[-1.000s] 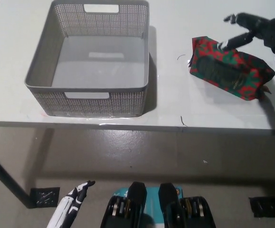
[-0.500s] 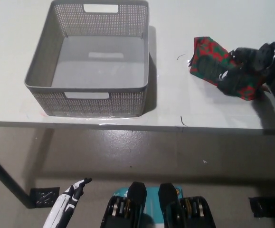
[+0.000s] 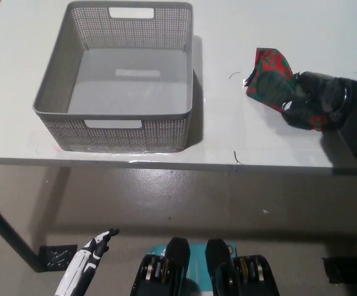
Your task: Use the right hand to pick up a bag of coffee beans on the right hand side and place it into a container on the left hand side
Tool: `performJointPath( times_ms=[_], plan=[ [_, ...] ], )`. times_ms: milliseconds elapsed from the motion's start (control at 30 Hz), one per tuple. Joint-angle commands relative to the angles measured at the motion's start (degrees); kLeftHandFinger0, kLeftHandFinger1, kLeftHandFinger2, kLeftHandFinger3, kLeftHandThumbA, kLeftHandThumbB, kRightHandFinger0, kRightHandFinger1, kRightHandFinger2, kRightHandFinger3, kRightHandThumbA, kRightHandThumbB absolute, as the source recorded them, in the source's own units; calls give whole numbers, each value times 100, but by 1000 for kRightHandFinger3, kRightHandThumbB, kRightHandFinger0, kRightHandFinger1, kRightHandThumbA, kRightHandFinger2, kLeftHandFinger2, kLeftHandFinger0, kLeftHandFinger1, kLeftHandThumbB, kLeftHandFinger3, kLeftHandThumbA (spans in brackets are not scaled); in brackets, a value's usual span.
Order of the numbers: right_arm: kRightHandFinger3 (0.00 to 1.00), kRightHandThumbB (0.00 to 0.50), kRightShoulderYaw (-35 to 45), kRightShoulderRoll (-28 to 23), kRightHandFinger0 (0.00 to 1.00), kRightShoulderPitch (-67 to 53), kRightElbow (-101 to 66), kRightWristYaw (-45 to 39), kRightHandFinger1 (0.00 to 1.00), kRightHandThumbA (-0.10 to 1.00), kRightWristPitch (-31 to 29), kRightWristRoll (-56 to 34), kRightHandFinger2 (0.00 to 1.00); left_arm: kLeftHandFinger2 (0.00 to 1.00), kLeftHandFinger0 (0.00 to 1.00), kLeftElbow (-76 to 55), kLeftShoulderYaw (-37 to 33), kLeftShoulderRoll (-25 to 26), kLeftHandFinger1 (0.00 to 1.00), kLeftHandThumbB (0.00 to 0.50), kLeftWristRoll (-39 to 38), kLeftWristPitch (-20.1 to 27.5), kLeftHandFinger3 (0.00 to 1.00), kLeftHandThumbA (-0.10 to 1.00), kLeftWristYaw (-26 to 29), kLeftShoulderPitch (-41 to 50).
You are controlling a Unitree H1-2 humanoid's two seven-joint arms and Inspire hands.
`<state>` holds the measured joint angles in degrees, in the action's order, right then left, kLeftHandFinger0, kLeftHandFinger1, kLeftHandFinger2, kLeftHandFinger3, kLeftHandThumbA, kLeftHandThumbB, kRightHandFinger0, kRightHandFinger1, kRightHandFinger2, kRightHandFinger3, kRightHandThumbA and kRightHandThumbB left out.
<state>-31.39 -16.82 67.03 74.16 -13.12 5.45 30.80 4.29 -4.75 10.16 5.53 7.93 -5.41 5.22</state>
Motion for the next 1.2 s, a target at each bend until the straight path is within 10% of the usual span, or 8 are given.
performJointPath(
  times_ms=[0,33,133,667,933,1067,1167],
  plan=[
    [825,116,338,167,89,-553,155,2350,495,-100,-1082,-100,872,1000,1000,-150,51,95,1000,369,-63,211,1000,1000,-71,-87],
    [982,112,357,167,173,-479,162,2389,640,-100,-1093,-104,964,1000,1000,-134,66,106,1000,356,-65,213,1000,1000,-65,-146],
    [1000,134,359,161,312,-384,129,2687,764,-100,-1136,-23,1000,1000,1000,-87,59,108,1000,346,-29,243,1000,1000,-51,-184],
    [1000,126,1259,1,86,-27,-2121,3441,580,-100,-1755,-109,875,1000,952,-85,-70,170,1000,308,314,221,1000,1000,-28,-188],
    [819,251,1926,-18,99,474,-3747,2612,470,-100,-1206,-427,777,1000,929,-108,-107,209,1000,289,376,183,1000,1000,-72,-193],
    [1000,150,1931,193,137,701,-3921,2416,627,-100,-996,-347,1000,1000,873,-95,-162,228,1000,289,428,215,1000,1000,-86,-172],
    [1000,170,1748,477,55,945,-3878,2508,570,-100,-1137,-118,887,1000,831,-169,-229,253,990,277,512,121,1000,1000,-104,-187]
  ],
)
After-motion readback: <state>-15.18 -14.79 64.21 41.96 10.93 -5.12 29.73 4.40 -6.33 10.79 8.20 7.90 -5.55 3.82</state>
